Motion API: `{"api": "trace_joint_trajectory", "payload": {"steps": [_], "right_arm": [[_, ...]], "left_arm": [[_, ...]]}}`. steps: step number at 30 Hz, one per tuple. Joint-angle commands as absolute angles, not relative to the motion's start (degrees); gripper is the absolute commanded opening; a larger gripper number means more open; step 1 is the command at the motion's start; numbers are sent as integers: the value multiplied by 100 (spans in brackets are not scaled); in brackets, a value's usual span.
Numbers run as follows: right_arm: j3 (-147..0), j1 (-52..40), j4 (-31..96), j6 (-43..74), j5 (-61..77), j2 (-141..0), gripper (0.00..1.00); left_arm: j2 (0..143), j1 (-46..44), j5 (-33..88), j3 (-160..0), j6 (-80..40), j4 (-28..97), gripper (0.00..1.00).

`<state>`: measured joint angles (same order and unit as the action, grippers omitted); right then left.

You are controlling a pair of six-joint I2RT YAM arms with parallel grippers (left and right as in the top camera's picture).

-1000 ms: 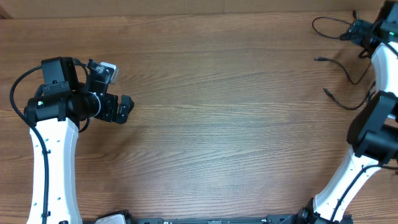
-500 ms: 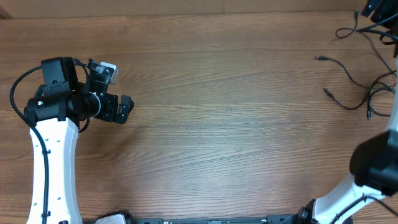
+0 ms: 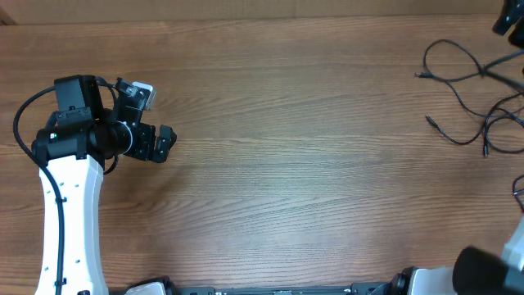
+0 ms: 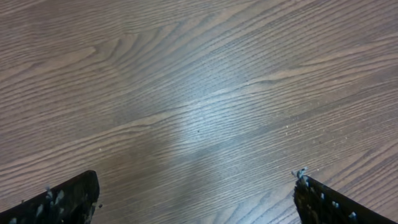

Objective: Untangle cables

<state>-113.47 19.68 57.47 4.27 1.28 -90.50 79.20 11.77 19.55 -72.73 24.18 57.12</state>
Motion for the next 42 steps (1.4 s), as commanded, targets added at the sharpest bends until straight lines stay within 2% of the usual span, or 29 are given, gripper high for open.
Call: {"api": "trace_joint_trajectory", "payload": {"steps": [1, 13, 20, 42], "right_arm": [[-11483, 1758, 6020, 434, 167, -8724, 100], [-11483, 742, 7566, 467, 419, -8143, 100], [-11483, 648, 8409, 462, 416, -8200, 100], [-11480, 648, 8785, 464, 416, -8208, 100]], "left_arm": [[7946, 1197, 2040, -7288, 2486, 5693, 100], [7946, 1197, 2040, -7288, 2486, 5693, 100], [7946, 1197, 2040, -7288, 2486, 5693, 100], [7946, 1197, 2040, -7288, 2486, 5693, 100]]}}
